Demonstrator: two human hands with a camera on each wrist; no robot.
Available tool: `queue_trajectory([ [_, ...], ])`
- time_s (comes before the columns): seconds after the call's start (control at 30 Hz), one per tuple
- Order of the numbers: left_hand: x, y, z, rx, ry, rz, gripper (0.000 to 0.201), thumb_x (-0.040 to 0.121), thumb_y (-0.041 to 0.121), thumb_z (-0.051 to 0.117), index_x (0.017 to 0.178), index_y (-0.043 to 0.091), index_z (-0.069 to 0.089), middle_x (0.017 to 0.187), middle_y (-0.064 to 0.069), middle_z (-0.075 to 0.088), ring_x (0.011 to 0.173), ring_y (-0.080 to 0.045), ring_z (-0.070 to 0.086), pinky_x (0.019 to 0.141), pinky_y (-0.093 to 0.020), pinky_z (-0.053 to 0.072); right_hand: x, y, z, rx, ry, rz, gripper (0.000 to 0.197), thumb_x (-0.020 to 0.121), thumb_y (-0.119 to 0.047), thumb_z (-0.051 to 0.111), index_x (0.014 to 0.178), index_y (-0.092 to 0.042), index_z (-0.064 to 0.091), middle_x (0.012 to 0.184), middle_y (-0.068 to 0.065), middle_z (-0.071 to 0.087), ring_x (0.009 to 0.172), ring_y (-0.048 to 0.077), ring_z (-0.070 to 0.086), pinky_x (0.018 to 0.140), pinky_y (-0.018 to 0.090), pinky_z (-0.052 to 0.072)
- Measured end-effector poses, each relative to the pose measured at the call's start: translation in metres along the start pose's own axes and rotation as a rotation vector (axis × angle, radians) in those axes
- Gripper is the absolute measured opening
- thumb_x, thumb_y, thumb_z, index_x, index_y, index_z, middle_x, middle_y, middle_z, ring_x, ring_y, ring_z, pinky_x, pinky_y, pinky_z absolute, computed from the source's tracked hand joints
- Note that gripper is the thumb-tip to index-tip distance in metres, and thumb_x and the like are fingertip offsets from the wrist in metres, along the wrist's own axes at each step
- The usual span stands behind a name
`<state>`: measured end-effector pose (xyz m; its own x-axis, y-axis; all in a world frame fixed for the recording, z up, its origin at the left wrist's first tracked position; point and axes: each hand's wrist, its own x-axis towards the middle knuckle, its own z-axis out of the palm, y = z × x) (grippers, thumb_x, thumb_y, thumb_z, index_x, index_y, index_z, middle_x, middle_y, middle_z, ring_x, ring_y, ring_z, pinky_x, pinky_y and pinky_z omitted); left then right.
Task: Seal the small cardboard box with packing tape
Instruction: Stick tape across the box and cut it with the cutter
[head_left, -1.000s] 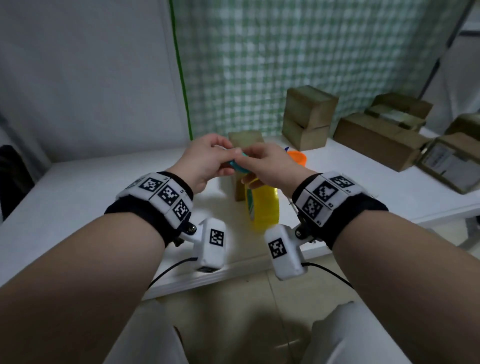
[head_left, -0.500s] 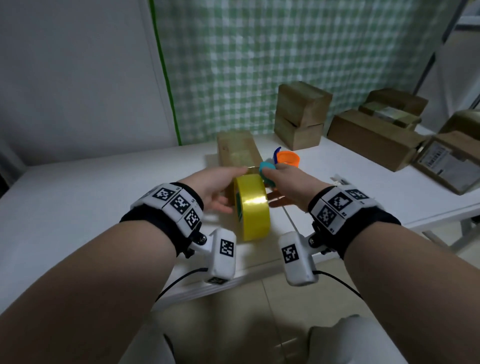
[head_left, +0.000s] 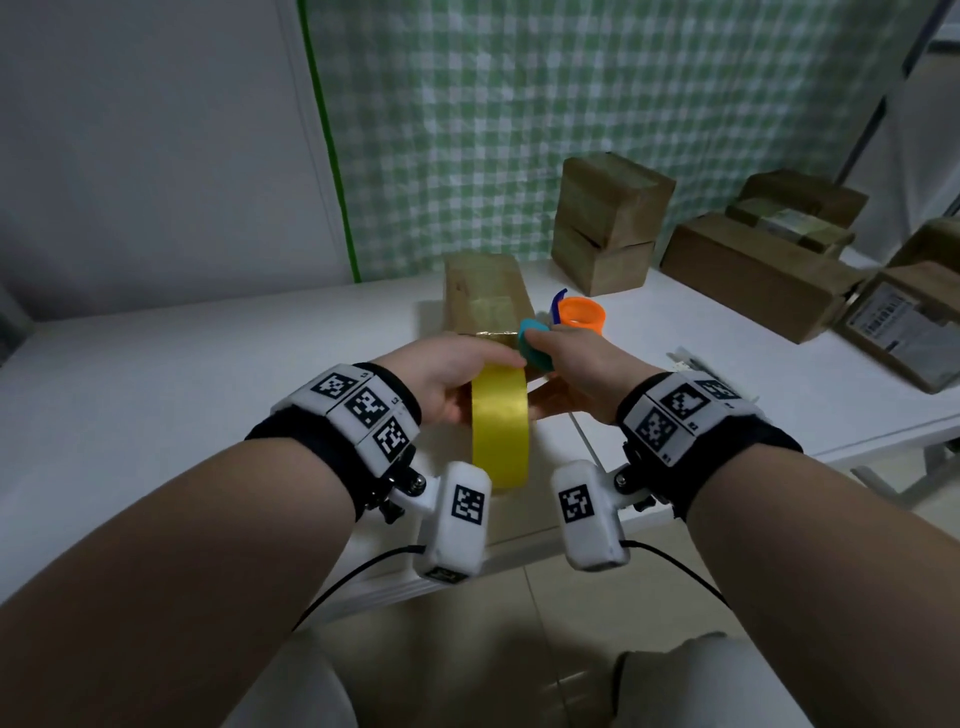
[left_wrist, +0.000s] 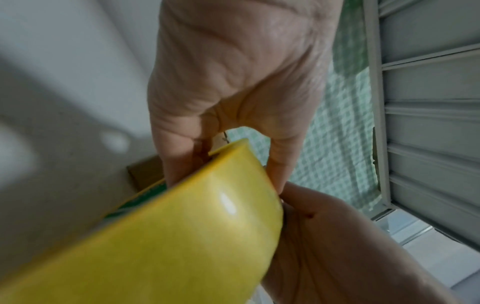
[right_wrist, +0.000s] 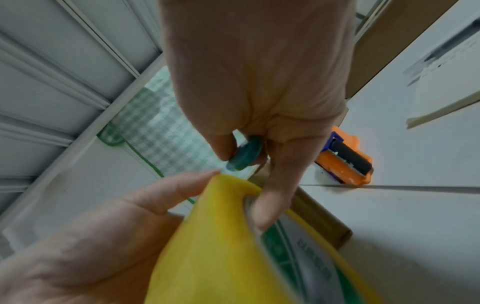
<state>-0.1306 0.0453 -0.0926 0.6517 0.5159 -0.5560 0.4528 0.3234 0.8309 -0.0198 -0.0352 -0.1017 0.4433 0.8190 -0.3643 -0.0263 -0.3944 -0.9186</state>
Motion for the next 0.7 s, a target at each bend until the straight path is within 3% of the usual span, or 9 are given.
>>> queue_trajectory([
  [0.07, -0.005, 0.000, -0.005, 0.066, 0.000, 0.000, 0.032, 0.087, 0.011, 0.059, 0.119, 0.010, 0.058, 0.091, -0.011, 0.068, 0.074, -0.023, 0.066, 0.073, -0.035, 0.056, -0.005, 0.000, 0.000, 0.025, -0.024, 0.015, 0.027, 0.100, -0.026, 0.038, 0.109, -0.002, 0.047, 0.083, 0.018, 0.060, 0.051, 0.026, 0.061, 0.048, 0.028, 0.057],
  [0.17, -0.014, 0.000, -0.017, 0.158, 0.025, -0.012, 0.036, 0.083, 0.010, 0.058, 0.119, 0.010, 0.059, 0.098, -0.017, 0.066, 0.080, -0.030, 0.062, 0.081, -0.038, 0.053, -0.010, -0.002, 0.003, -0.023, -0.037, -0.011, 0.021, 0.099, -0.028, 0.041, 0.097, -0.009, 0.049, 0.080, 0.014, 0.063, 0.058, 0.027, 0.062, 0.052, 0.029, 0.055],
  [0.23, -0.018, 0.000, -0.027, 0.238, 0.061, -0.035, 0.043, 0.077, 0.014, 0.060, 0.120, 0.012, 0.059, 0.111, -0.022, 0.066, 0.090, -0.035, 0.062, 0.090, -0.046, 0.051, -0.011, -0.007, 0.006, -0.080, 0.060, -0.100, 0.018, 0.097, -0.029, 0.044, 0.092, -0.012, 0.049, 0.078, 0.012, 0.063, 0.056, 0.024, 0.058, 0.052, 0.027, 0.051],
  [0.3, -0.024, 0.000, -0.038, 0.304, 0.079, -0.062, 0.052, 0.069, 0.018, 0.063, 0.120, 0.013, 0.059, 0.117, -0.023, 0.066, 0.093, -0.038, 0.063, 0.092, -0.050, 0.050, -0.009, -0.013, 0.006, -0.133, 0.235, -0.227, 0.019, 0.094, -0.028, 0.047, 0.078, -0.017, 0.047, 0.075, 0.010, 0.059, 0.051, 0.019, 0.050, 0.043, 0.020, 0.043],
  [0.37, -0.028, 0.000, -0.048, 0.352, 0.067, -0.092, 0.065, 0.057, 0.021, 0.068, 0.120, 0.014, 0.060, 0.118, -0.023, 0.066, 0.096, -0.040, 0.064, 0.092, -0.054, 0.048, -0.004, -0.017, 0.006, -0.256, 0.373, -0.361, 0.022, 0.092, -0.030, 0.049, 0.073, -0.020, 0.046, 0.078, 0.009, 0.058, 0.057, 0.017, 0.047, 0.049, 0.025, 0.040],
  [0.47, -0.021, -0.003, -0.063, 0.431, 0.045, -0.164, 0.089, 0.034, 0.022, 0.076, 0.122, 0.017, 0.060, 0.120, -0.023, 0.066, 0.107, -0.044, 0.063, 0.094, -0.059, 0.045, 0.001, -0.016, 0.011, -0.444, 0.384, -0.475, 0.013, 0.091, -0.030, 0.051, 0.096, -0.019, 0.052, 0.097, 0.009, 0.066, 0.077, 0.019, 0.057, 0.068, 0.034, 0.048],
  [0.53, -0.020, -0.003, -0.067, 0.487, 0.047, -0.167, 0.089, 0.035, 0.023, 0.074, 0.123, 0.017, 0.060, 0.119, -0.023, 0.066, 0.108, -0.044, 0.063, 0.093, -0.059, 0.046, 0.002, -0.015, 0.016, -0.532, 0.368, -0.531, 0.032, 0.092, -0.022, 0.050, 0.123, -0.024, 0.048, 0.103, 0.005, 0.064, 0.087, 0.021, 0.061, 0.079, 0.036, 0.052],
  [0.6, -0.026, -0.002, -0.062, 0.502, 0.093, -0.131, 0.076, 0.044, 0.027, 0.075, 0.118, 0.013, 0.062, 0.114, -0.022, 0.068, 0.104, -0.042, 0.065, 0.092, -0.056, 0.048, 0.002, -0.014, 0.022, -0.642, 0.336, -0.578, 0.050, 0.093, -0.011, 0.044, 0.138, -0.031, 0.042, 0.105, 0.006, 0.062, 0.092, 0.022, 0.060, 0.083, 0.033, 0.049],
  [0.7, -0.030, -0.003, -0.055, 0.482, 0.171, -0.050, 0.049, 0.077, 0.041, 0.068, 0.116, 0.011, 0.063, 0.109, -0.017, 0.070, 0.100, -0.037, 0.067, 0.093, -0.050, 0.052, 0.011, -0.011, 0.030, -0.820, 0.216, -0.503, 0.050, 0.091, -0.001, 0.039, 0.129, -0.027, 0.058, 0.123, 0.012, 0.061, 0.113, 0.027, 0.057, 0.086, 0.025, 0.042],
])
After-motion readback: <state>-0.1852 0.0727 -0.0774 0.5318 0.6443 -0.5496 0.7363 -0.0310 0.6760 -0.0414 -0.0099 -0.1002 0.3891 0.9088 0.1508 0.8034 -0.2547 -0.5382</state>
